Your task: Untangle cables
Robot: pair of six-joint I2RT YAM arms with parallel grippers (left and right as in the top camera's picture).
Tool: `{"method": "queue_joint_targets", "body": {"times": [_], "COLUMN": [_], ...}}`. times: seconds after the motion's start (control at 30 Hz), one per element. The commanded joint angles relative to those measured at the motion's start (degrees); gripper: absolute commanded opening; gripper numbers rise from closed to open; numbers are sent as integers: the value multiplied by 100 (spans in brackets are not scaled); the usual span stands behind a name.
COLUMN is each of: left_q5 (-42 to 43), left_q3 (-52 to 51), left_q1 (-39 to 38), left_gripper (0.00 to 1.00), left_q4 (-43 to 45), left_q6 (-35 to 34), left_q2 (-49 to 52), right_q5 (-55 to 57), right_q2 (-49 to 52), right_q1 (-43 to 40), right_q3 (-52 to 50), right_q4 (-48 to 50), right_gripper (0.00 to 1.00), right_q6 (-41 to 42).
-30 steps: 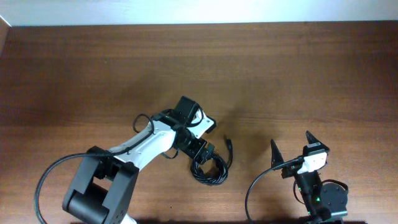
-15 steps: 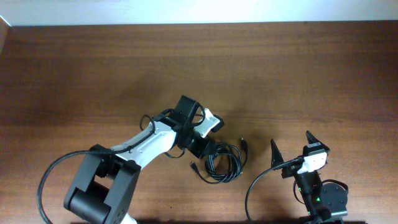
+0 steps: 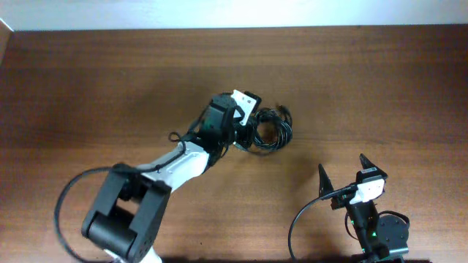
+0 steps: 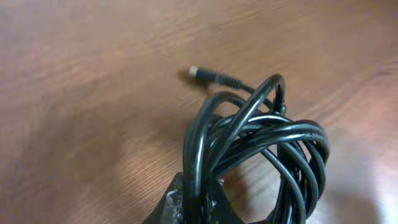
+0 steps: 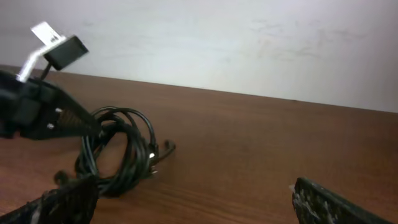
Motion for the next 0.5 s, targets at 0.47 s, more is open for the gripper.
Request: {"method": "queue_joint_targets", "body": {"times": [0.47], "left_q5": [1451], "left_q3": [50], "left_q1": [767], "left_gripper": [0], "left_q4": [3884], "left_q6": [-468], "left_q2": [-750], "right_q5": [-1003], "right_q2": [2297], "right_q1": [-24], "right_q3": [2315], "right_q4": [949], "right_gripper": [99], "right_q6": [1165]}}
